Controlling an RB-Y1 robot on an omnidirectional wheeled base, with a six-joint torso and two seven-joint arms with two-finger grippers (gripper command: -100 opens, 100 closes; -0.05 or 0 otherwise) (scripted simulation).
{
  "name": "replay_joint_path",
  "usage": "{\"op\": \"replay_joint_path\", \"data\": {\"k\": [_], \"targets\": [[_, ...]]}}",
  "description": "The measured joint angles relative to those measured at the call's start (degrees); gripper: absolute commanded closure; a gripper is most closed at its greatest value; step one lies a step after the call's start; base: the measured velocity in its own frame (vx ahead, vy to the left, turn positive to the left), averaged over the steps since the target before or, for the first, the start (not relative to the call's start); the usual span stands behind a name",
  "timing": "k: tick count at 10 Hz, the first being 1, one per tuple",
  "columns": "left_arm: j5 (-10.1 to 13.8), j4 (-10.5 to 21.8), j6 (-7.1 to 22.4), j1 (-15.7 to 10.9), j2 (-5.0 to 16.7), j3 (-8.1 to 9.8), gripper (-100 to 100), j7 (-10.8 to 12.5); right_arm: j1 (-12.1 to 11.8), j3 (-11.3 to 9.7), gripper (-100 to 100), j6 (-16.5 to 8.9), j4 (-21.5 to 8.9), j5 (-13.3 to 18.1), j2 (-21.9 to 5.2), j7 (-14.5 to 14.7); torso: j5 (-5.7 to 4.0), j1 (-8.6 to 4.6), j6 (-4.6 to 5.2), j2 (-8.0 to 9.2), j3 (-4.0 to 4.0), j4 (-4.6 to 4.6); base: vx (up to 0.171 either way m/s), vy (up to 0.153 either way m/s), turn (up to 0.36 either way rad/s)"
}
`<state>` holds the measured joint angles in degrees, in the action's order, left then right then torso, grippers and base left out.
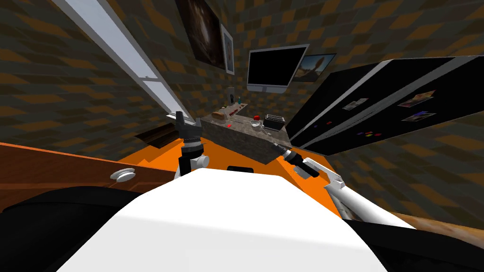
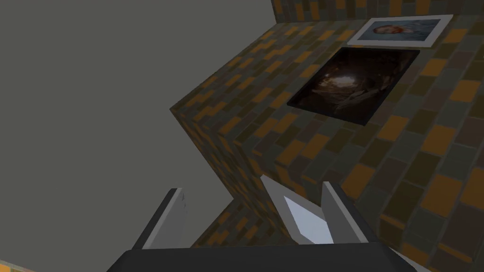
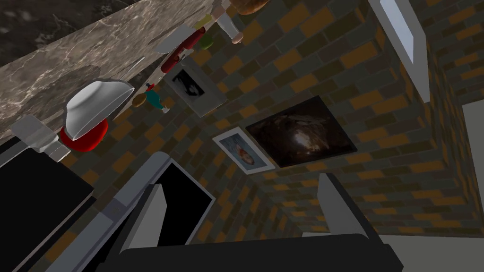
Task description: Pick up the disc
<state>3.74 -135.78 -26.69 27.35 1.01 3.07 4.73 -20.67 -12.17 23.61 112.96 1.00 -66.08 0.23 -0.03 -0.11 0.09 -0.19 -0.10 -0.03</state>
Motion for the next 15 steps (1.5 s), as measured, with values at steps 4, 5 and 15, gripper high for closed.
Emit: {"op": "replay_joint_path", "data": {"k": [4, 5, 15], "targets": [[0.0, 0.0, 0.0, 0.0, 0.0, 0.00, 0, 0.0, 0.3, -2.9, -100, 0.0, -4.4, 0.3, -6.7, -1.4, 0.00, 0.00, 0.00, -0.10, -0.06, -0.02, 0.037, -0.002, 0.214], [0.0, 0.0, 0.0, 0.0, 0.0, 0.00, 0, 0.0, 0.0, -3.6, -100, -0.3, -5.4, 0.4, -8.5, -1.8, 0.00, 0.01, -0.06, -0.12, -0.07, -0.03, 0.041, -0.007, 0.139], [0.0, 0.0, 0.0, 0.0, 0.0, 0.00, 0, 0.0, -0.4, -12.8, -100, -1.3, -16.0, 1.5, -24.3, -7.3, 0.00, 0.01, -0.02, -0.25, -0.15, -0.06, 0.074, -0.013, 0.225]]}}
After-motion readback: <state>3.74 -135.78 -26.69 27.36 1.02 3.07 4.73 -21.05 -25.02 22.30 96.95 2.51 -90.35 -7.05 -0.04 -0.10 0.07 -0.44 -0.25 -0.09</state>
